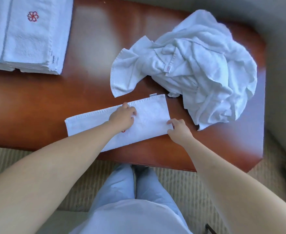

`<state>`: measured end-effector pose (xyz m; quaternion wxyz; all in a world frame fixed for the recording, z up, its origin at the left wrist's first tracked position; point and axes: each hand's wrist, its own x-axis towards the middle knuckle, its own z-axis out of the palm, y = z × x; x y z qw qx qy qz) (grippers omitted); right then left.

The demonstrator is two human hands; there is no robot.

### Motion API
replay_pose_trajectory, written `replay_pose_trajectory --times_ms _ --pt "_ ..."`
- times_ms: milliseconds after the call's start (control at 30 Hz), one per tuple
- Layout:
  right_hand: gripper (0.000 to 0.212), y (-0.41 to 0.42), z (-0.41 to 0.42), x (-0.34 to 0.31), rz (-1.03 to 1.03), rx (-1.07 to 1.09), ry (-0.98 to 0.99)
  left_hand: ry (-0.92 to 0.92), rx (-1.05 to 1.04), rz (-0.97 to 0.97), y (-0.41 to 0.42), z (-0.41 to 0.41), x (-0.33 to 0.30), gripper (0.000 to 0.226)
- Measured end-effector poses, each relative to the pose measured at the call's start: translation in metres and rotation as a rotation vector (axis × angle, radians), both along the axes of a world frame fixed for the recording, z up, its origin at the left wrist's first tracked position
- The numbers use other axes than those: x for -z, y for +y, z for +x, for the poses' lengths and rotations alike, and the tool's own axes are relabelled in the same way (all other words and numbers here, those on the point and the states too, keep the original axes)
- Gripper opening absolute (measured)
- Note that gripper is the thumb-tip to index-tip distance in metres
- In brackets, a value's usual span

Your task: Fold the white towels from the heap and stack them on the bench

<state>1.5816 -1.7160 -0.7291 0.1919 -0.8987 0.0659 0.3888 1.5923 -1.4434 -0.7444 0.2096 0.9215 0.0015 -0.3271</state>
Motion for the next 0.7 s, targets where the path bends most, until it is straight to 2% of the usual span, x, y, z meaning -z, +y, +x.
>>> replay_pose_trajectory --times_ms 100,200,300,367,467,600,700 --pt "0.045 -0.024 -0.004 -0.002 0.016 0.177 0.031 -0.060 0.004 0.038 -0.028 0.016 -0.001 0.033" --pt "0.049 -0.025 -0.002 -0.002 0.093 0.410 0.118 -0.102 0.039 0.002 -0.061 0.042 -0.007 0.050" --pt "0.052 -0.010 0.001 -0.001 0.293 0.750 0.292 -0.087 0.068 -0.010 -0.087 0.069 -0.011 0.066" --pt "0.052 -0.004 0.000 0.002 0.418 0.932 0.319 -0.048 0.090 -0.001 -0.097 0.083 -0.009 0.069" --pt "0.052 -0.001 -0.007 0.007 0.507 1.075 0.313 0.013 0.038 0.037 -0.099 0.101 -0.004 0.056" --pt "0.037 -0.002 -0.007 0.008 0.562 1.152 0.363 0.116 0.010 0.003 -0.094 0.115 -0.008 0.006" --pt "0.028 -0.004 0.000 0.003 0.510 1.027 0.313 0.093 -0.031 -0.097 -0.081 0.118 -0.023 0.011"
